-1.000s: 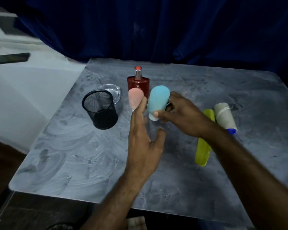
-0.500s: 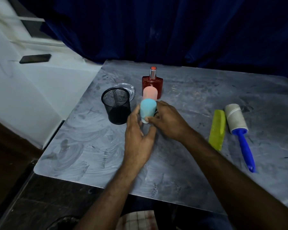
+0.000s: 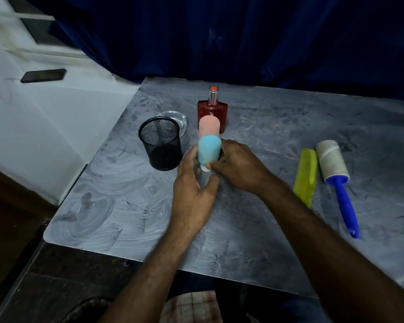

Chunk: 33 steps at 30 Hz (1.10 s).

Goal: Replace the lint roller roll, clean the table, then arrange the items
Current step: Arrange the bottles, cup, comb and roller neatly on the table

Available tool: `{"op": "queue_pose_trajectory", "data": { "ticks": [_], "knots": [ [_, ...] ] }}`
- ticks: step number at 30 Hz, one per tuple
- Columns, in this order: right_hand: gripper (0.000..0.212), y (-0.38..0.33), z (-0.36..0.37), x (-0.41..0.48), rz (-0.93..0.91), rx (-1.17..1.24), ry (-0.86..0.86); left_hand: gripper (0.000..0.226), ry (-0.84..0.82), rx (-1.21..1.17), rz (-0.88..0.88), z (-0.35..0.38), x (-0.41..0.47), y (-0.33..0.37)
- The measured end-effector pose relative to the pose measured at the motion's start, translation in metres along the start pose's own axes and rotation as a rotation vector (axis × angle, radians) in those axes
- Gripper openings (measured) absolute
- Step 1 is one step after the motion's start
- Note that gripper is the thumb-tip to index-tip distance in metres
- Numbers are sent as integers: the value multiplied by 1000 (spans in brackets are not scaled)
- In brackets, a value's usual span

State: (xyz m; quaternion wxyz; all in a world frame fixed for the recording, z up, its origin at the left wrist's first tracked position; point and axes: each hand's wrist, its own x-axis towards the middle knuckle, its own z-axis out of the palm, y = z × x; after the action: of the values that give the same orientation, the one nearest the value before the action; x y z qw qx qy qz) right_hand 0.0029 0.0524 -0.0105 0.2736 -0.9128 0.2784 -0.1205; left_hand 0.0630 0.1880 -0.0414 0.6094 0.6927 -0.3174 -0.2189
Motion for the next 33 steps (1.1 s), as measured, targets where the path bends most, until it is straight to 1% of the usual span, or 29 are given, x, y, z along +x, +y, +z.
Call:
{"op": "queue_pose_trajectory", "data": {
  "ticks": [11,20,25,29,30,33],
  "knots": [
    [41,-5,-1,-4,-21,-1,-36,77,11,11,-5,-4,-5,-4],
    [42,-7,-1,-7,-4,5,-39,77,12,18,-2,-5,-5,-8],
    [48,-7,-6,-10,31,65,-61,84,9,19,-27,-7,-8,-8],
    [40,0,-19,-21,93,127,-9,90,6,31,-37,-14,-23,1],
    [39,3,-24,-26,104,121,23,89,16,68,-7,-18,-30,5],
    [32,16,-41,-49,138,133,163,76,64,156,231,-24,-58,20]
  ]
}}
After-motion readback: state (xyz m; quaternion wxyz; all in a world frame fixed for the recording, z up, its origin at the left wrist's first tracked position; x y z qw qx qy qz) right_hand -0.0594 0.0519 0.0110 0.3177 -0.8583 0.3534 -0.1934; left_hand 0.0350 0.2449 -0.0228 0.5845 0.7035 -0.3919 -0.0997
